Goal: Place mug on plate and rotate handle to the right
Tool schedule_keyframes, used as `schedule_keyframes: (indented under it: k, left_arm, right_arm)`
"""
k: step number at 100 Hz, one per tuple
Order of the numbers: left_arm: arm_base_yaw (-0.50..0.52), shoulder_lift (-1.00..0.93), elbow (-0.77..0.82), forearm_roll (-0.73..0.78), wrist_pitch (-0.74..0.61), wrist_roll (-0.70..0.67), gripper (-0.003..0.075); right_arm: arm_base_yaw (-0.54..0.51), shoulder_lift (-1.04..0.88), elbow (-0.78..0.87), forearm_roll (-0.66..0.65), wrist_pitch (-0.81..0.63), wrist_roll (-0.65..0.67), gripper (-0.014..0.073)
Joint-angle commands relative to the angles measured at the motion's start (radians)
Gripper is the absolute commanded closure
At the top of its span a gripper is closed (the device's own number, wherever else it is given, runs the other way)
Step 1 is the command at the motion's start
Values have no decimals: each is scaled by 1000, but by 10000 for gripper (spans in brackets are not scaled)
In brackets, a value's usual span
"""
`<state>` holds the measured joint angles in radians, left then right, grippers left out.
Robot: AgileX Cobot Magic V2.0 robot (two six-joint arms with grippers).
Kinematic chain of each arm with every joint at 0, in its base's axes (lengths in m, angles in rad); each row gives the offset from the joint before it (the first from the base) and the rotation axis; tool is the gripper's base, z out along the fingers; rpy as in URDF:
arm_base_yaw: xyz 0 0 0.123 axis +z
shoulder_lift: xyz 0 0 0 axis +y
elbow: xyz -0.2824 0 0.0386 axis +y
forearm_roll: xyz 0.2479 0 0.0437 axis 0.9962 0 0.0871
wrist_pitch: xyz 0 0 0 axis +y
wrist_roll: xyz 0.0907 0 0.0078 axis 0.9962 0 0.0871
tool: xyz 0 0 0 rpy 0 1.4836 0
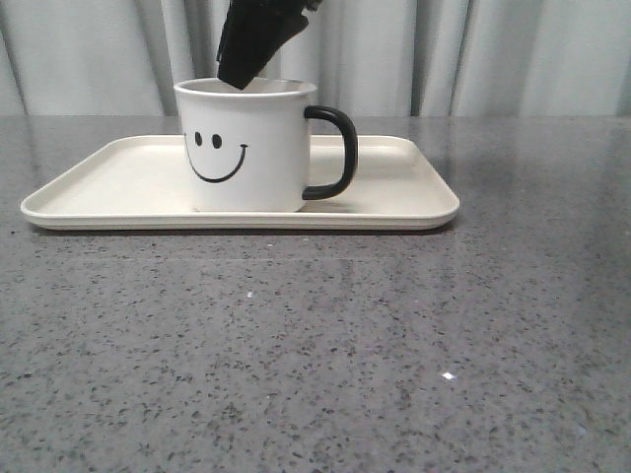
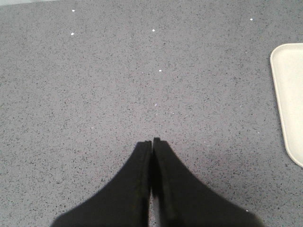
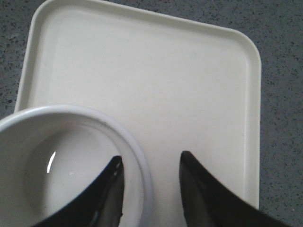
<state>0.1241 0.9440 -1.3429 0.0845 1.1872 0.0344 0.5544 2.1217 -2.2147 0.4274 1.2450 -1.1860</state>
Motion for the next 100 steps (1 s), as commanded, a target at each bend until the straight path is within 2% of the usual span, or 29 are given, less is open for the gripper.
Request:
schedule_keyframes:
  k: [1,21,38,71,100]
  left_arm:
    - [1,-4,-21,-6,-62,-9,740]
    - [1,-4,-21,-21,-64,-9,740]
    - [1,8,-21,-21,-62,-9,740]
    - [1,27,-21,-23,-112,-9,740]
    - [1,24,-21,-27,-132,-9,740]
  right_arm:
    - [1,-102,-32,35,79,23,289]
    - [-23,-181,-33,35,37,100,289]
    - [-95,-257,-33,54,-13,199,289]
    - [-343,-409,-33,305,-8,252,295]
    - [-562,-520,-30,337,23,332,295]
